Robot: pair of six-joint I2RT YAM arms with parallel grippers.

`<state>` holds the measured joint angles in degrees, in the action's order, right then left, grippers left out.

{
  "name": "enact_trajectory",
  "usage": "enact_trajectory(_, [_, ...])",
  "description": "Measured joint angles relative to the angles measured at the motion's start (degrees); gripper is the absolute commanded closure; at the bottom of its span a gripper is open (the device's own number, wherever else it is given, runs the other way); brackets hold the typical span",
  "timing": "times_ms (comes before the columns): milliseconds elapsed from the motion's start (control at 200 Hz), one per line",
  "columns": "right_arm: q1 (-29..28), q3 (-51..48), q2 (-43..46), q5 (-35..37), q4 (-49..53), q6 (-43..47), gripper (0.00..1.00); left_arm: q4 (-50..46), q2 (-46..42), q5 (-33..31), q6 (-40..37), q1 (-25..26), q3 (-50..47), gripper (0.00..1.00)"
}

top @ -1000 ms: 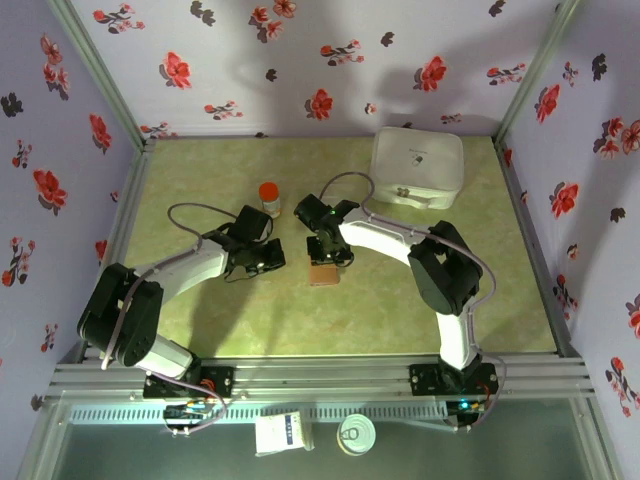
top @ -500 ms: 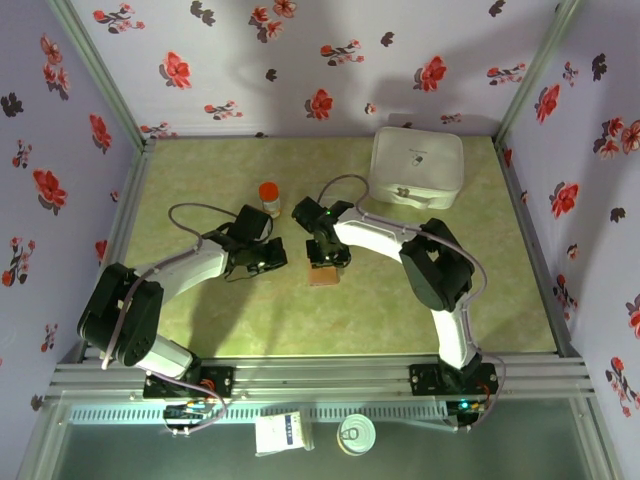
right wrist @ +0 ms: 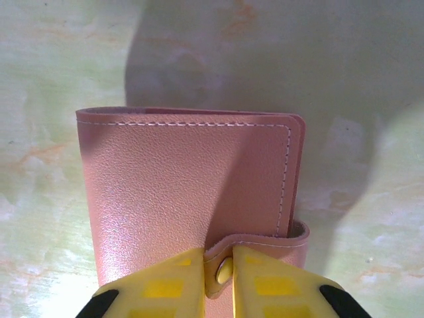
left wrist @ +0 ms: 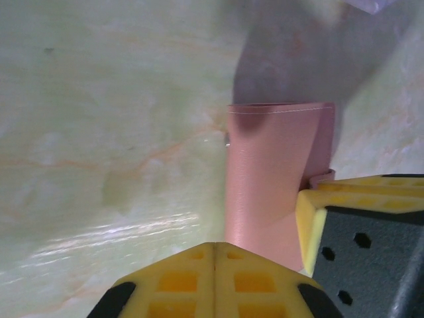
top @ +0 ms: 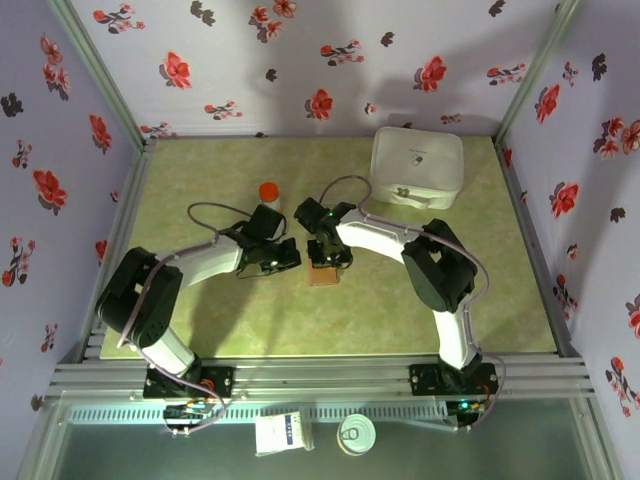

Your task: Take the credit cards out of the card holder

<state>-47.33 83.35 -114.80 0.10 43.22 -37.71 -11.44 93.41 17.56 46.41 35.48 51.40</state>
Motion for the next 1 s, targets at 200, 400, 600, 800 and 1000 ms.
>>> enact_trajectory(200, [1.3,-4.1,2.8,-2.3,-4.5,0.0,0.88,2.0,4.2,1.2,1.0,2.2,3.1,1.0])
enact_trajectory(400, [2.5,-6.8,5.5,-3.7,-6.2,0.0,0.88,3.6,7.9,2.0,1.5,2.5,3.7,1.0])
enact_trajectory(600, [4.2,-9.4,9.7,-2.8,-5.9,0.0,0.82,4.2,8.6,2.7,1.6,2.3,3.7,1.0])
enact_trajectory(800, [7.0,-12.1,11.8,-2.7,-6.0,0.2,0.78,4.2,8.6,2.7,1.6,2.2,3.7,1.0])
enact_trajectory(1000, [8.1,-14.7,11.7,-4.7,-7.9,0.2,0.77,4.2,8.6,2.9,1.6,2.1,3.7,1.0])
